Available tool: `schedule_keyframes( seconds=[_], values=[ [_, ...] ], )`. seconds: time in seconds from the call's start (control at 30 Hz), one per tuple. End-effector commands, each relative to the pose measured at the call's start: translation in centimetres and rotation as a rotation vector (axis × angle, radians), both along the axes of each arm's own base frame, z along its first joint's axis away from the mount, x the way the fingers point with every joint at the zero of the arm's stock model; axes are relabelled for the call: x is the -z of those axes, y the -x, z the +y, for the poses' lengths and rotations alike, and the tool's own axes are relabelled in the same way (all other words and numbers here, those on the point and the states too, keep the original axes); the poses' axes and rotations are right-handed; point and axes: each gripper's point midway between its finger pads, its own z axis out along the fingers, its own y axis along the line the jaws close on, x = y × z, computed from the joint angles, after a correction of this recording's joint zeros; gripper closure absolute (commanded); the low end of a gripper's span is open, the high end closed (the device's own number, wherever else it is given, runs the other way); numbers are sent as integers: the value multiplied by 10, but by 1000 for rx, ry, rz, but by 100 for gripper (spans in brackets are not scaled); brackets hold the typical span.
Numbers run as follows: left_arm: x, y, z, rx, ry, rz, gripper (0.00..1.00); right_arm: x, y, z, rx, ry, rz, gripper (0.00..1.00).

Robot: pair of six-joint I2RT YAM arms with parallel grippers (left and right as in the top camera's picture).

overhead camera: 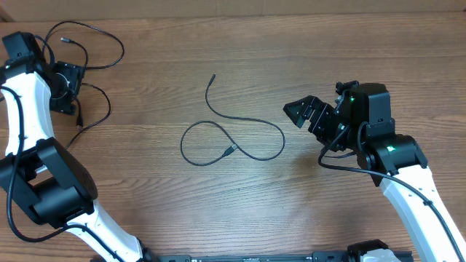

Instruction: Untangle cables

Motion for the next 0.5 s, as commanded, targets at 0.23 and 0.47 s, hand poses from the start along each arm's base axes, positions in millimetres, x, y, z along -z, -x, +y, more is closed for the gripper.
schedule_keyframes(
  seconds=[0.23,0.47],
  values=[
    [-1,7,15,78,-56,18,21,-5,-1,-2,3,4,-20,0],
    [2,18,26,123,-141,88,17,-5,-1,-2,4,4,-19,0]
  ],
)
